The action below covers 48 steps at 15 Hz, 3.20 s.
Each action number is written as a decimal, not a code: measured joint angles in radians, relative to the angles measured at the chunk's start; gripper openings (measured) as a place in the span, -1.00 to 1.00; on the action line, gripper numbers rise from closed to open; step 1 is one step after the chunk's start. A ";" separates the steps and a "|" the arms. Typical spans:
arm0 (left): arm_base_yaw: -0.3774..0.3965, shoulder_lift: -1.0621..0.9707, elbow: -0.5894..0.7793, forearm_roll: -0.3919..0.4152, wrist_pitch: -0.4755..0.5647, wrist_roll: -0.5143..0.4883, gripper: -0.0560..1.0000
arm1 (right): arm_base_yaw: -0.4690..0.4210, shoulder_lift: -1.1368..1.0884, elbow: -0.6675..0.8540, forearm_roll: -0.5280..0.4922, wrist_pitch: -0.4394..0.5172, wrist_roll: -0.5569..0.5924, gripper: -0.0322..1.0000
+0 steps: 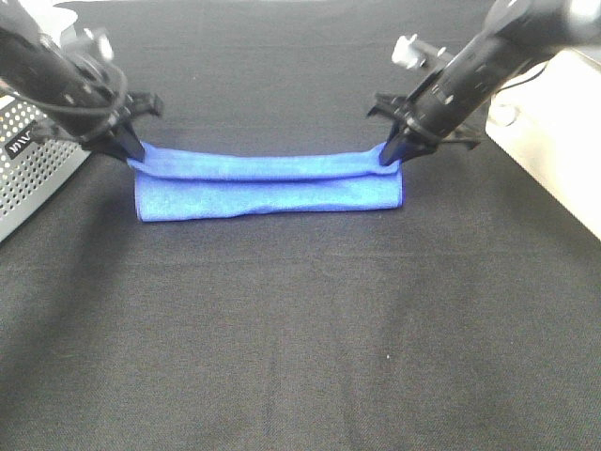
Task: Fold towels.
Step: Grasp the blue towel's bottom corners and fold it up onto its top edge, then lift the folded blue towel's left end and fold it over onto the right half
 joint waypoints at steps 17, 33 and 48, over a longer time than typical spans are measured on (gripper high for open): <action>-0.003 0.089 -0.013 -0.090 -0.023 -0.055 0.54 | -0.004 0.000 -0.023 -0.070 0.108 0.048 0.73; -0.039 -0.073 -0.047 0.293 0.132 -0.254 -0.77 | -0.004 0.000 -0.023 -0.073 0.161 0.100 0.73; -0.364 0.198 -0.411 -0.086 0.057 -0.396 -0.14 | -0.004 -0.131 -0.023 -0.336 0.213 0.311 0.73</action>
